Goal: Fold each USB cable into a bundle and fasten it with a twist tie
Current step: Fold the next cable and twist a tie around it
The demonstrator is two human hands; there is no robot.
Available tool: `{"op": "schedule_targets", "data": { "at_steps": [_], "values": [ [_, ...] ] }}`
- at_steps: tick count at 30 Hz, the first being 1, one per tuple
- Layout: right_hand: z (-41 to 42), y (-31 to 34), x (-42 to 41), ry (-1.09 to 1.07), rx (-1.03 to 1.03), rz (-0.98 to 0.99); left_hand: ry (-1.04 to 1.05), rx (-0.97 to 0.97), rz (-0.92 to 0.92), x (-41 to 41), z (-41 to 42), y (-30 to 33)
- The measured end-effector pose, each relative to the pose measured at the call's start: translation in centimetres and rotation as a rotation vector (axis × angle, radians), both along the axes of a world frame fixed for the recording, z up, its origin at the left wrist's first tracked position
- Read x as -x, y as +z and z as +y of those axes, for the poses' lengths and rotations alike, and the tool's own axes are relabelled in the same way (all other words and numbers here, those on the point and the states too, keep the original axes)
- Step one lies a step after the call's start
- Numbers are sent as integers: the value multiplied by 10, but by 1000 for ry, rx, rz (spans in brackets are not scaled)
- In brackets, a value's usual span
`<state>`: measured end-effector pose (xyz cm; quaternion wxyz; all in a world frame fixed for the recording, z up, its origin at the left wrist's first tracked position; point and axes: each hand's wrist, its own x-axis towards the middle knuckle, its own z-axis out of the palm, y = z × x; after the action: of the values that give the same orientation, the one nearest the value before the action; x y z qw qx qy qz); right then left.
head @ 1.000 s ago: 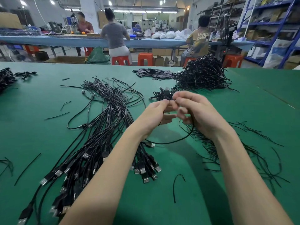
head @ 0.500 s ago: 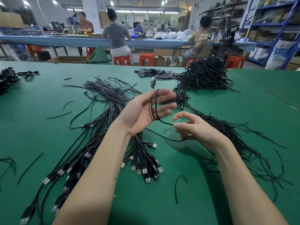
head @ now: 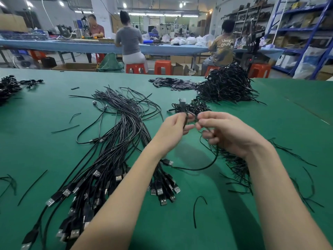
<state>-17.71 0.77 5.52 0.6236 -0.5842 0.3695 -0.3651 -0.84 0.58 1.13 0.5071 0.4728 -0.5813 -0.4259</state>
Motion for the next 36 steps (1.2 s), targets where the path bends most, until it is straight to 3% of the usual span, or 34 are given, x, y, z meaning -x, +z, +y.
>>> {"op": "schedule_targets", "data": {
  "at_steps": [5,8,10,12,14,16,19,22,25,27,30,32,36],
  "values": [
    [5,-28,3,398,-147,57,-158,-114,730,-7,5,18],
    [2,-45,6,419,-246,106,-311,-135,859,-17,11,27],
    [0,-47,7,355,-211,247,-396,-160,862,-21,15,30],
    [-1,-45,6,210,-103,422,-465,-189,816,-25,18,30],
    [-5,-42,5,0,-9,452,-499,-198,705,-29,20,28],
    [-11,-39,6,-129,-20,268,-513,-208,561,-32,21,26],
    [-14,-29,9,-160,-162,7,-517,-238,269,-33,20,21],
    [-11,-19,4,-243,-195,-33,-486,-292,0,-26,16,14],
    [-8,-11,-7,-334,-83,-51,-352,-260,-205,-16,13,6],
    [-6,-8,-12,-289,-14,-40,-222,-187,-214,-11,11,2],
    [2,-10,-15,-91,108,144,-30,-102,-72,-8,6,2],
    [6,-13,-19,-15,141,186,61,-49,-96,-11,3,2],
    [1,-10,-24,-218,48,-166,-92,-78,-181,-15,1,-1]
  ]
}}
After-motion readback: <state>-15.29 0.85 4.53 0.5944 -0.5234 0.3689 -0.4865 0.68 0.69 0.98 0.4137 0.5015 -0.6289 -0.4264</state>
